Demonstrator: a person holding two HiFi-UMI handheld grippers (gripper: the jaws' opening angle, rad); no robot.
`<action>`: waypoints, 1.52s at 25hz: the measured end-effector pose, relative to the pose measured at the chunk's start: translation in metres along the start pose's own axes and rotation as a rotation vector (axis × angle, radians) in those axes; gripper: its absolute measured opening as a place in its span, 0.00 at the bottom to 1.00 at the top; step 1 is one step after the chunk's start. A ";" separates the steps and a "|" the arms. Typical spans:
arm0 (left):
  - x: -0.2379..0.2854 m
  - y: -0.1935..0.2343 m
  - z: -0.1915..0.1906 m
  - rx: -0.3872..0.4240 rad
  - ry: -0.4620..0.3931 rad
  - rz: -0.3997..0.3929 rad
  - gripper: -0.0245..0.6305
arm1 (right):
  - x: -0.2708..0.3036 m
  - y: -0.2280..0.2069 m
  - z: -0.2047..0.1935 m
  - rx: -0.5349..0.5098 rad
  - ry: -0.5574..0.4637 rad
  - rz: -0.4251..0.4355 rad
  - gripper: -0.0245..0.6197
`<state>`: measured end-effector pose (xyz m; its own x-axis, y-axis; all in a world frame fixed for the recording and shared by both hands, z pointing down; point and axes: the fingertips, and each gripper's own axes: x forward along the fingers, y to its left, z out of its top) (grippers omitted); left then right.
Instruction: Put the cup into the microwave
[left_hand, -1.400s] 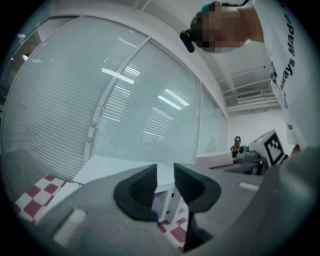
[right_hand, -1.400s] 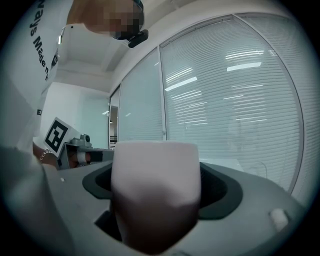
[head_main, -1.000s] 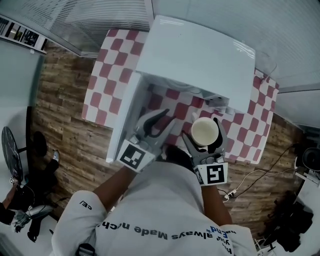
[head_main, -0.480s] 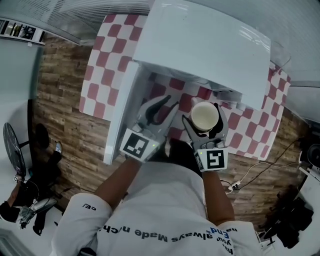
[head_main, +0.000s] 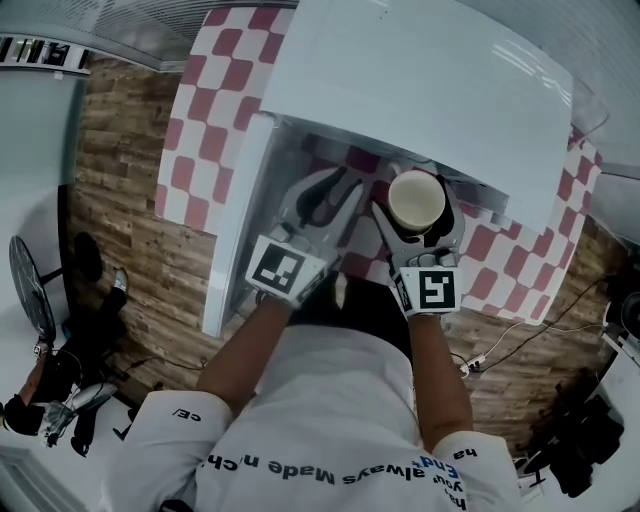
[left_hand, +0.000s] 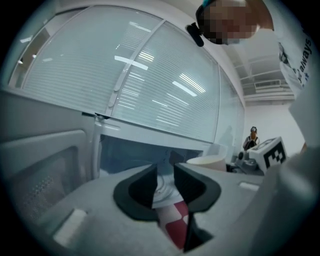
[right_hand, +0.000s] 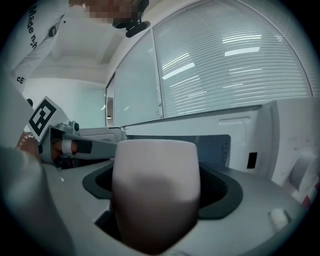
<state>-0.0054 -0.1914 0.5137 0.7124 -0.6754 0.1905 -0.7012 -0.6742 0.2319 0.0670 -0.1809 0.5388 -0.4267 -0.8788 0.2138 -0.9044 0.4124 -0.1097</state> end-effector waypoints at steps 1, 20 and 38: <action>0.004 0.004 -0.003 0.002 0.002 0.006 0.20 | 0.005 -0.002 -0.001 0.000 -0.006 0.001 0.76; 0.059 0.057 -0.038 0.030 0.019 0.107 0.19 | 0.082 -0.038 -0.017 0.005 -0.037 -0.048 0.76; 0.089 0.070 -0.048 0.055 0.027 0.124 0.18 | 0.122 -0.064 -0.015 -0.007 -0.056 -0.075 0.75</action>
<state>0.0103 -0.2841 0.5926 0.6201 -0.7467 0.2407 -0.7839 -0.6018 0.1527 0.0730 -0.3110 0.5861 -0.3565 -0.9194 0.1660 -0.9340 0.3462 -0.0883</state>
